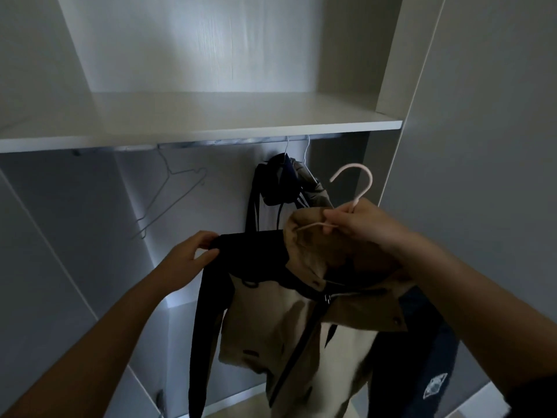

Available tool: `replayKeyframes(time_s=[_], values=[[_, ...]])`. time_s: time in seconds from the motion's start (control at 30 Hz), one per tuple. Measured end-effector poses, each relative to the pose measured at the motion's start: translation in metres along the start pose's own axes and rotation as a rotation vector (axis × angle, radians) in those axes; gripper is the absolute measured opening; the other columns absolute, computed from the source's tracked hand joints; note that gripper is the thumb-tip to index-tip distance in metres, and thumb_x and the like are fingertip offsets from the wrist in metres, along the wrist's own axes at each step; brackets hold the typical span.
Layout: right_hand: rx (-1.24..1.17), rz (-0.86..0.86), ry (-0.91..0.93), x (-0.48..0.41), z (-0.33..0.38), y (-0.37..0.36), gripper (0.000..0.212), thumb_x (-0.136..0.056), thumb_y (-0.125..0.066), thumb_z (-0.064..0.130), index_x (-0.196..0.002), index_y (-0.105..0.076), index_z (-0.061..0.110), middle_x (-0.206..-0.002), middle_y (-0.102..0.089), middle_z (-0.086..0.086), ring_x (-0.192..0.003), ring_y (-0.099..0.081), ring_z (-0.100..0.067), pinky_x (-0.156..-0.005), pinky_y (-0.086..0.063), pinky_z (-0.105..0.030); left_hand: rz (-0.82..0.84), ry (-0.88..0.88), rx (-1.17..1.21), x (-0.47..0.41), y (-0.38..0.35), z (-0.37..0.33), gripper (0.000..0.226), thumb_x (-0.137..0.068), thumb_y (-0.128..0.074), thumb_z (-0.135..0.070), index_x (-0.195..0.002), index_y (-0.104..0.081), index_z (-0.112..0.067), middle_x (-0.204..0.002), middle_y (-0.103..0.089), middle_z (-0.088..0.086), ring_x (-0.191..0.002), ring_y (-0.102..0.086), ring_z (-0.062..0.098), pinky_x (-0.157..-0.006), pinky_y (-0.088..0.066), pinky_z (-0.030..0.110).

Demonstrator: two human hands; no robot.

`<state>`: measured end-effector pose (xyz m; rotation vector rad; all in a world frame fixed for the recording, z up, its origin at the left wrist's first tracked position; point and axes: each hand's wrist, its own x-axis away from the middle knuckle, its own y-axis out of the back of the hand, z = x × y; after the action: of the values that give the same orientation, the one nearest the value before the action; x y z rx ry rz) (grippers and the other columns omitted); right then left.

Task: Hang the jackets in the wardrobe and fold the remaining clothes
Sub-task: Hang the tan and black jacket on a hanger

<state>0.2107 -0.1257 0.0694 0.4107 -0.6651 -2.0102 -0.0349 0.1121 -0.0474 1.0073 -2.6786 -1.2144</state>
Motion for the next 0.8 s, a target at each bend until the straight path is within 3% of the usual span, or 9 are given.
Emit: replayKeyframes(time_s=[0.13, 0.2, 0.27, 0.4, 0.5, 0.57, 0.63, 0.7, 0.8], values=[[-0.089, -0.010, 0.042, -0.005, 0.011, 0.026, 0.050, -0.097, -0.048, 0.039, -0.059, -0.071, 0.017, -0.042, -0.031, -0.001, -0.036, -0.027, -0.011, -0.038, -0.024, -0.016, 0.130, 0.075, 0.163, -0.003, 0.002, -0.001, 0.037, -0.093, -0.059, -0.025, -0.128, -0.049, -0.032, -0.123, -0.058, -0.013, -0.114, -0.054, 0.003, -0.095, -0.040, 0.020], [-0.071, -0.019, 0.042, -0.007, 0.016, 0.036, 0.050, -0.097, -0.048, 0.041, -0.060, -0.070, 0.016, -0.044, -0.031, -0.004, -0.037, -0.028, -0.012, -0.039, -0.025, -0.017, 0.087, 0.084, 0.194, -0.005, 0.002, -0.007, 0.023, -0.089, -0.065, -0.024, -0.110, -0.061, -0.032, -0.104, -0.068, -0.012, -0.096, -0.065, 0.003, -0.083, -0.048, 0.015], [-0.008, -0.013, 0.012, -0.007, 0.017, 0.045, 0.050, -0.097, -0.047, 0.043, -0.062, -0.068, 0.015, -0.042, -0.035, 0.000, -0.037, -0.031, -0.010, -0.039, -0.029, -0.016, -0.029, 0.039, 0.070, -0.009, 0.009, -0.012, 0.008, -0.084, -0.071, -0.023, -0.082, -0.063, -0.024, -0.074, -0.065, -0.010, -0.069, -0.063, 0.003, -0.061, -0.043, 0.006], [0.173, 0.040, -0.100, -0.005, 0.011, 0.044, 0.048, -0.097, -0.046, 0.046, -0.066, -0.066, 0.016, -0.040, -0.041, 0.009, -0.033, -0.036, -0.003, -0.038, -0.033, -0.012, -0.192, -0.106, -0.082, -0.011, 0.028, -0.027, 0.037, -0.075, -0.079, -0.019, -0.063, -0.044, -0.021, -0.054, -0.051, -0.009, -0.050, -0.049, -0.001, -0.048, -0.036, 0.007], [0.119, 0.007, -0.135, -0.004, 0.002, 0.035, 0.046, -0.094, -0.052, 0.046, -0.062, -0.065, 0.017, -0.039, -0.043, 0.008, -0.032, -0.037, -0.004, -0.038, -0.033, -0.015, -0.109, -0.174, -0.168, -0.007, 0.036, -0.034, 0.047, -0.073, -0.080, -0.021, -0.058, -0.036, -0.022, -0.054, -0.048, -0.014, -0.049, -0.044, 0.002, -0.049, -0.033, 0.012], [-0.015, -0.039, -0.091, -0.004, 0.001, 0.033, 0.050, -0.095, -0.053, 0.044, -0.052, -0.060, 0.019, -0.041, -0.040, 0.005, -0.031, -0.034, -0.005, -0.036, -0.030, -0.015, 0.000, -0.126, -0.226, -0.002, 0.043, -0.033, 0.044, -0.074, -0.080, -0.027, -0.060, -0.038, -0.023, -0.056, -0.049, -0.015, -0.052, -0.044, 0.002, -0.055, -0.037, 0.019], [-0.025, -0.050, -0.032, -0.005, 0.004, 0.031, 0.052, -0.096, -0.050, 0.044, -0.053, -0.064, 0.018, -0.041, -0.039, 0.006, -0.034, -0.033, -0.006, -0.038, -0.029, -0.016, 0.031, -0.094, -0.177, 0.000, 0.047, -0.038, 0.027, -0.075, -0.078, -0.034, -0.077, -0.052, -0.028, -0.077, -0.058, -0.017, -0.071, -0.054, 0.000, -0.067, -0.046, 0.025], [0.014, 0.000, 0.021, -0.009, 0.012, 0.026, 0.051, -0.096, -0.049, 0.045, -0.058, -0.068, 0.018, -0.041, -0.040, 0.009, -0.038, -0.035, -0.006, -0.040, -0.029, -0.017, -0.010, -0.149, -0.171, -0.004, 0.039, -0.058, 0.034, -0.078, -0.072, -0.044, -0.105, -0.053, -0.032, -0.106, -0.056, -0.020, -0.095, -0.054, -0.001, -0.080, -0.044, 0.022], [0.064, 0.117, 0.088, -0.015, 0.034, 0.015, 0.045, -0.093, -0.052, 0.047, -0.065, -0.072, 0.018, -0.044, -0.045, 0.011, -0.040, -0.039, -0.005, -0.040, -0.030, -0.017, 0.011, -0.281, -0.320, -0.015, 0.007, -0.101, 0.041, -0.087, -0.059, -0.050, -0.124, -0.050, -0.034, -0.112, -0.058, -0.016, -0.098, -0.056, 0.004, -0.081, -0.045, 0.025]])
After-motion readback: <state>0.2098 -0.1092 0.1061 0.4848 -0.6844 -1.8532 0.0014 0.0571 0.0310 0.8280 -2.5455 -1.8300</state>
